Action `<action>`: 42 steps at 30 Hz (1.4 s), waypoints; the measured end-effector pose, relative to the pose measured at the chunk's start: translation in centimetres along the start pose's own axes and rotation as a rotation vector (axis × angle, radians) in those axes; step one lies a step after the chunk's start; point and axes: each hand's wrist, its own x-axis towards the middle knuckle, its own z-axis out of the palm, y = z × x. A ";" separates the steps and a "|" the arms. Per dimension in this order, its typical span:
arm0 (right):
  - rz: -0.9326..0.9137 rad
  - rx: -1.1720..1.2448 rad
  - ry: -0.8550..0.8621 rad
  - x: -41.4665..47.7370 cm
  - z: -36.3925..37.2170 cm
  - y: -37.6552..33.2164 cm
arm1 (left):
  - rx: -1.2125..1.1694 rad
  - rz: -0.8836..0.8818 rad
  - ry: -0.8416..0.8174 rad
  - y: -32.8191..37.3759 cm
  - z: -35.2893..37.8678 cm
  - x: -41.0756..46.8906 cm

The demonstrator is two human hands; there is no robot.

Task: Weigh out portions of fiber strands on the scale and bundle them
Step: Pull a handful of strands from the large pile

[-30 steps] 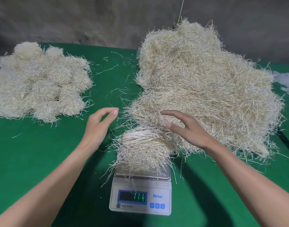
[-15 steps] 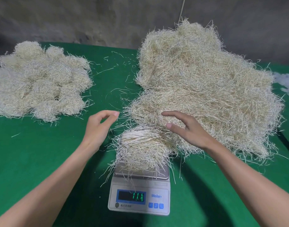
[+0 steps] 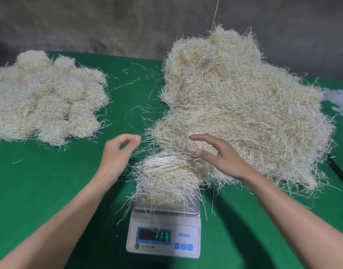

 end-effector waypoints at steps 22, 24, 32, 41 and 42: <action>-0.040 -0.609 -0.252 0.4 12.0 3.4 | 0.236 -0.238 -0.059 -6.9 1.4 -3.9; 0.003 -0.531 -0.210 0.5 11.9 3.2 | 0.132 -0.370 -0.050 -6.7 1.3 -3.5; -0.071 -0.288 0.165 4.8 5.5 -1.6 | -0.561 -0.477 -0.285 -0.1 2.8 0.1; -0.229 -0.284 0.165 5.3 0.2 -4.7 | -0.951 -0.549 -0.049 9.0 9.2 6.1; -0.226 -0.115 0.203 4.6 0.6 -4.5 | -0.883 -0.527 0.073 8.8 9.4 6.6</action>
